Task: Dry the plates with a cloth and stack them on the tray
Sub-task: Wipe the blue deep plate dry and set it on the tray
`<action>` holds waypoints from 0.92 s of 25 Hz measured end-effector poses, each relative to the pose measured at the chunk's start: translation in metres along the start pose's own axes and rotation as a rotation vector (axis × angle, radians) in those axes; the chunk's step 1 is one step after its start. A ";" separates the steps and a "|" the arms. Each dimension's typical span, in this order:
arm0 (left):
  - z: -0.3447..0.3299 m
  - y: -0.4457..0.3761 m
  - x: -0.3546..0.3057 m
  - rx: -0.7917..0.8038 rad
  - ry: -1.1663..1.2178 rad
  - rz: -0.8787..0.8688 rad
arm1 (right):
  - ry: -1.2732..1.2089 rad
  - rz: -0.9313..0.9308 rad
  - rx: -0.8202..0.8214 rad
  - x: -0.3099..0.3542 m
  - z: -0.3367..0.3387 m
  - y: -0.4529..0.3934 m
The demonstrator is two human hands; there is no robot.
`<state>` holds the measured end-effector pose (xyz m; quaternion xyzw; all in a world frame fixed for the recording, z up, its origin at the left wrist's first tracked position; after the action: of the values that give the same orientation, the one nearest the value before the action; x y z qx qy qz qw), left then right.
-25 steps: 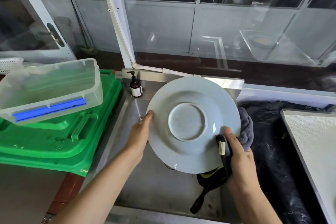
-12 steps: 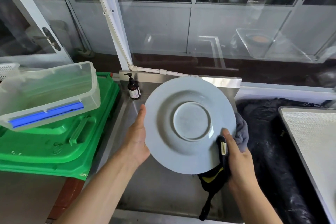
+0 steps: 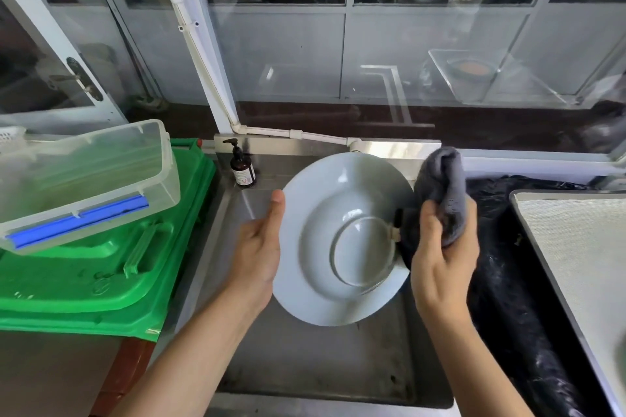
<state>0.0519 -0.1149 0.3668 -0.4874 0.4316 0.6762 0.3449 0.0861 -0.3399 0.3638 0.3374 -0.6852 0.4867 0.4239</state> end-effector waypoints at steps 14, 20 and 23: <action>-0.009 0.007 -0.015 -0.151 -0.384 -0.176 | 0.345 0.243 0.417 -0.003 -0.056 0.035; -0.011 0.013 -0.017 -0.150 -0.398 -0.200 | 0.268 -0.027 0.275 -0.002 -0.059 0.007; -0.007 0.004 -0.019 -0.175 -0.352 -0.159 | 0.348 0.181 0.421 0.004 -0.068 0.027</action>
<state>0.0568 -0.1242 0.3851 -0.4223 0.2646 0.7564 0.4236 0.0781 -0.2673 0.3686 0.2668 -0.5134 0.7046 0.4108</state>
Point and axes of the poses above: each hand's wrist, its own y-axis away from the middle knuckle, its own z-axis out of the back of the hand, x = y × z, the point moved 2 cm from there along -y, towards the middle knuckle, and after that the axes turned 15 degrees about -y, right-handed, at the moved point
